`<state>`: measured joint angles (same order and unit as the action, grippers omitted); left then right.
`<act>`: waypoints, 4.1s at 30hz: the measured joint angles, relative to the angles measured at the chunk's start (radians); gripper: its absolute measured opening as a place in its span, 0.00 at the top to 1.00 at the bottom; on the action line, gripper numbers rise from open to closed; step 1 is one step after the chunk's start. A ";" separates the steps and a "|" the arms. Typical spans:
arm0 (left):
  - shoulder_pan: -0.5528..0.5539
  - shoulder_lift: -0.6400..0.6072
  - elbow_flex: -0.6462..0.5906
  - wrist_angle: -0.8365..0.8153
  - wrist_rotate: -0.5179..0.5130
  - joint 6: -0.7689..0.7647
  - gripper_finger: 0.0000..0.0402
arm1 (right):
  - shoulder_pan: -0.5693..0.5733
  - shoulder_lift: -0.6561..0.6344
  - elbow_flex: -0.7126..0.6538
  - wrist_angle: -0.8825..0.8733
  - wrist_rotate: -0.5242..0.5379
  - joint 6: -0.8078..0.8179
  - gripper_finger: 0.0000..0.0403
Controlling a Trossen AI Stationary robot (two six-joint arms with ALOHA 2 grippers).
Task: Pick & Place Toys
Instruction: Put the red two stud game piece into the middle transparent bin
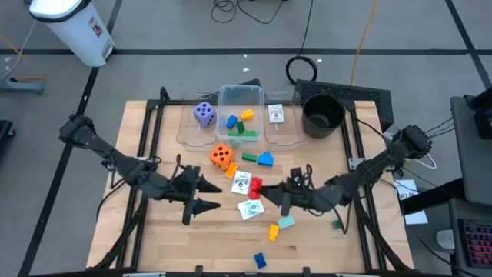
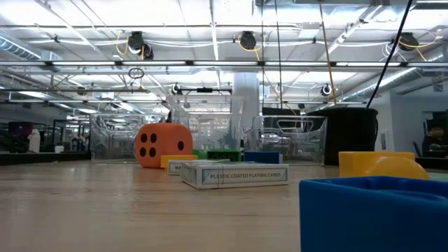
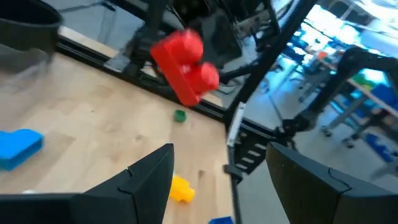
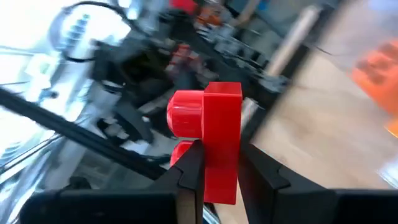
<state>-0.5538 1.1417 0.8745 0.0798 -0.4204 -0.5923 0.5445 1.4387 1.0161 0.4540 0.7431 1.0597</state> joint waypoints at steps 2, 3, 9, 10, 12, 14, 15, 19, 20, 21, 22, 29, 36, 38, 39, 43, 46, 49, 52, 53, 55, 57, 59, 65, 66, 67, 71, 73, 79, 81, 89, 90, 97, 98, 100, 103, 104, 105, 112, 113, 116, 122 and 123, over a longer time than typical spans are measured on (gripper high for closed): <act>0.031 0.025 0.000 0.040 0.056 -0.013 0.35 | -0.025 0.009 0.000 0.113 -0.045 -0.093 0.85; 0.046 0.036 0.000 0.060 0.081 -0.021 0.35 | -0.038 0.013 0.000 0.158 -0.063 -0.121 0.85; 0.123 0.094 0.000 0.187 0.167 -0.046 0.35 | -0.076 0.019 0.000 0.207 -0.119 -0.164 0.85; 0.134 0.101 0.000 0.206 0.167 -0.046 0.35 | -0.079 0.019 0.000 0.206 -0.119 -0.164 0.85; 0.152 0.111 0.000 0.229 0.166 -0.046 0.35 | -0.080 0.019 0.000 0.199 -0.119 -0.165 0.85; 0.169 0.121 0.000 0.251 0.167 -0.045 0.35 | -0.081 0.019 0.000 0.198 -0.120 -0.173 0.85; 0.178 0.127 0.000 0.261 0.168 -0.045 0.35 | -0.081 0.019 0.000 0.199 -0.119 -0.179 0.85; 0.219 0.153 0.000 0.328 0.231 -0.049 0.35 | -0.080 0.019 0.000 0.199 -0.125 -0.183 0.85; 0.229 0.161 0.000 0.345 0.257 -0.057 0.35 | -0.080 0.019 0.000 0.199 -0.135 -0.185 0.85; 0.239 0.169 0.000 0.359 0.281 -0.065 0.35 | -0.080 0.019 0.000 0.200 -0.144 -0.186 0.85; 0.246 0.176 0.000 0.371 0.302 -0.068 0.35 | -0.080 0.019 0.000 0.199 -0.144 -0.186 0.85; 0.266 0.195 0.000 0.462 0.349 -0.033 0.35 | -0.081 0.019 0.000 0.194 -0.143 -0.193 0.85; 0.275 0.195 0.000 0.502 0.373 -0.021 0.35 | -0.087 0.018 0.000 0.194 -0.147 -0.191 0.85; 0.282 0.195 0.000 0.495 0.373 -0.040 0.35 | -0.095 0.018 0.000 0.191 -0.147 -0.185 0.85; 0.286 0.198 0.000 0.494 0.373 -0.048 0.35 | -0.100 0.018 0.000 0.190 -0.148 -0.183 0.85; 0.294 0.208 0.000 0.495 0.403 -0.072 0.35 | -0.113 0.018 0.000 0.187 -0.152 -0.182 0.85; 0.295 0.222 0.000 0.497 0.415 -0.080 0.35 | -0.119 0.018 0.000 0.185 -0.149 -0.182 0.85; 0.296 0.228 0.000 0.498 0.416 -0.084 0.35 | -0.120 0.019 0.000 0.186 -0.147 -0.182 0.85; 0.307 0.233 0.000 0.500 0.424 -0.097 0.35 | -0.120 0.018 0.000 0.182 -0.167 -0.182 0.85; 0.309 0.233 0.000 0.500 0.426 -0.108 0.35 | -0.120 0.019 0.000 0.177 -0.168 -0.182 0.85; 0.317 0.239 0.000 0.505 0.427 -0.130 0.35 | -0.120 0.019 0.000 0.171 -0.168 -0.182 0.85; 0.321 0.242 0.000 0.499 0.428 -0.146 0.35 | -0.120 0.019 0.000 0.165 -0.166 -0.181 0.85; 0.321 0.243 0.000 0.499 0.424 -0.150 0.35 | -0.120 0.019 0.000 0.156 -0.169 -0.179 0.85; 0.321 0.242 0.000 0.479 0.438 -0.150 0.35 | -0.120 0.019 0.000 0.121 -0.169 -0.150 0.85; 0.321 0.242 0.000 0.474 0.445 -0.150 0.35 | -0.120 0.019 0.000 0.123 -0.169 -0.150 0.85; 0.321 0.242 0.000 0.467 0.446 -0.150 0.35 | -0.120 0.019 0.000 0.125 -0.169 -0.150 0.85; 0.321 0.242 0.000 0.439 0.447 -0.150 0.35 | -0.125 0.019 0.000 0.123 -0.170 -0.151 0.85; 0.321 0.242 0.000 0.441 0.447 -0.150 0.38 | -0.128 0.019 0.000 0.125 -0.170 -0.151 0.85; 0.321 0.242 0.000 0.446 0.455 -0.151 0.54 | -0.127 0.019 0.000 0.126 -0.177 -0.159 0.85; 0.321 0.242 0.000 0.447 0.458 -0.153 0.57 | -0.127 0.019 0.000 0.126 -0.181 -0.162 0.85; 0.321 0.242 0.000 0.446 0.463 -0.139 0.52 | -0.127 0.019 0.000 0.125 -0.195 -0.164 0.84; 0.321 0.242 0.000 0.446 0.464 -0.137 0.52 | -0.127 0.019 0.000 0.125 -0.195 -0.166 0.83; 0.321 0.242 0.000 0.447 0.475 -0.116 0.58 | -0.127 0.019 0.000 0.125 -0.197 -0.163 0.73; 0.321 0.242 0.000 0.447 0.480 -0.116 0.58 | -0.127 0.019 0.000 0.125 -0.197 -0.163 0.72; 0.321 0.242 0.000 0.447 0.490 -0.116 0.58 | -0.127 0.019 0.000 0.125 -0.197 -0.164 0.68; 0.321 0.242 0.000 0.450 0.495 -0.115 0.58 | -0.134 0.019 0.000 0.130 -0.197 -0.182 0.62; 0.321 0.242 0.000 0.453 0.495 -0.109 0.58 | -0.138 0.019 0.000 0.137 -0.198 -0.193 0.60; 0.321 0.241 0.000 0.455 0.495 -0.104 0.58 | -0.140 0.019 0.000 0.144 -0.198 -0.206 0.58; 0.344 0.238 0.000 0.509 0.500 -0.094 0.58 | -0.168 0.003 0.000 0.163 -0.217 -0.287 0.47; 0.353 0.233 0.000 0.507 0.502 -0.094 0.58 | -0.173 -0.003 0.000 0.161 -0.223 -0.296 0.46; 0.386 0.229 0.000 0.506 0.503 -0.095 0.58 | -0.190 -0.028 0.000 0.154 -0.248 -0.327 0.43; 0.459 0.211 0.001 0.494 0.509 -0.093 0.59 | -0.222 -0.093 0.000 0.085 -0.246 -0.447 0.38; 0.475 0.211 0.000 0.489 0.509 -0.093 0.60 | -0.229 -0.107 0.000 0.061 -0.246 -0.465 0.38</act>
<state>-0.0793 1.3529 0.8744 0.5692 0.0881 -0.6857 0.3159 1.3320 1.0164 0.5145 0.4972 0.5945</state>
